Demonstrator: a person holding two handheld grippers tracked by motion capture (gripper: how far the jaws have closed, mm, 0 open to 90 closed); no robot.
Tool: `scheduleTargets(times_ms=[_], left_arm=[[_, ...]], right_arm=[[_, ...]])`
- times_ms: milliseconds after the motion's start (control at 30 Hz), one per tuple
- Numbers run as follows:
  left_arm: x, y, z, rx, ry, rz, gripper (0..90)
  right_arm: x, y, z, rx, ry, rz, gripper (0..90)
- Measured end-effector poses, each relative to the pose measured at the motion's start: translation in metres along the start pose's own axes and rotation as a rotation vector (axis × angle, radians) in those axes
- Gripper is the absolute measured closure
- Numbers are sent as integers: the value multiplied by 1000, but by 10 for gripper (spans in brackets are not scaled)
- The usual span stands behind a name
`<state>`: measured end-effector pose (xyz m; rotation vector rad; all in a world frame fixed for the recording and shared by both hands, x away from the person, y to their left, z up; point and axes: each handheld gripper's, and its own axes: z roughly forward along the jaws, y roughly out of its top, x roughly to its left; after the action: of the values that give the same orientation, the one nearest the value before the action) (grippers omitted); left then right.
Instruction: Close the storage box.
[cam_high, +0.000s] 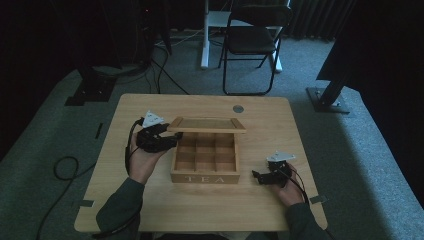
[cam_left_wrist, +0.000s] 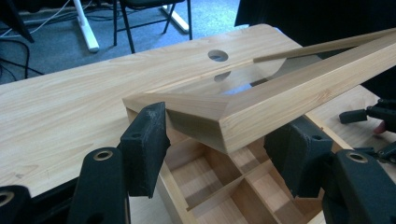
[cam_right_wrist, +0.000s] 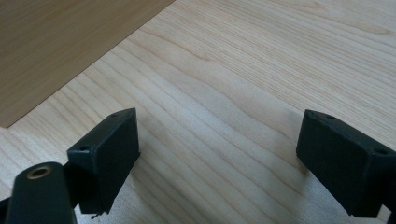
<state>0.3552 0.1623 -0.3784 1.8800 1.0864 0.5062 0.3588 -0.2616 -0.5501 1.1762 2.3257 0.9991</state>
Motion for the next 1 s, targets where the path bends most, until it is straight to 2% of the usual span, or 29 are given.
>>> scheduleTargets(times_ms=[233, 667, 1000], left_arm=[[-1, -4, -1, 2, -4, -5, 390], [0, -13, -1, 19, -37, -27, 377], [-2, -20, -1, 25, -38, -37, 366]], right_arm=[[0, 0, 0, 0, 0, -2, 128], [0, 0, 0, -1, 0, -2, 128], [0, 0, 0, -1, 0, -3, 128]])
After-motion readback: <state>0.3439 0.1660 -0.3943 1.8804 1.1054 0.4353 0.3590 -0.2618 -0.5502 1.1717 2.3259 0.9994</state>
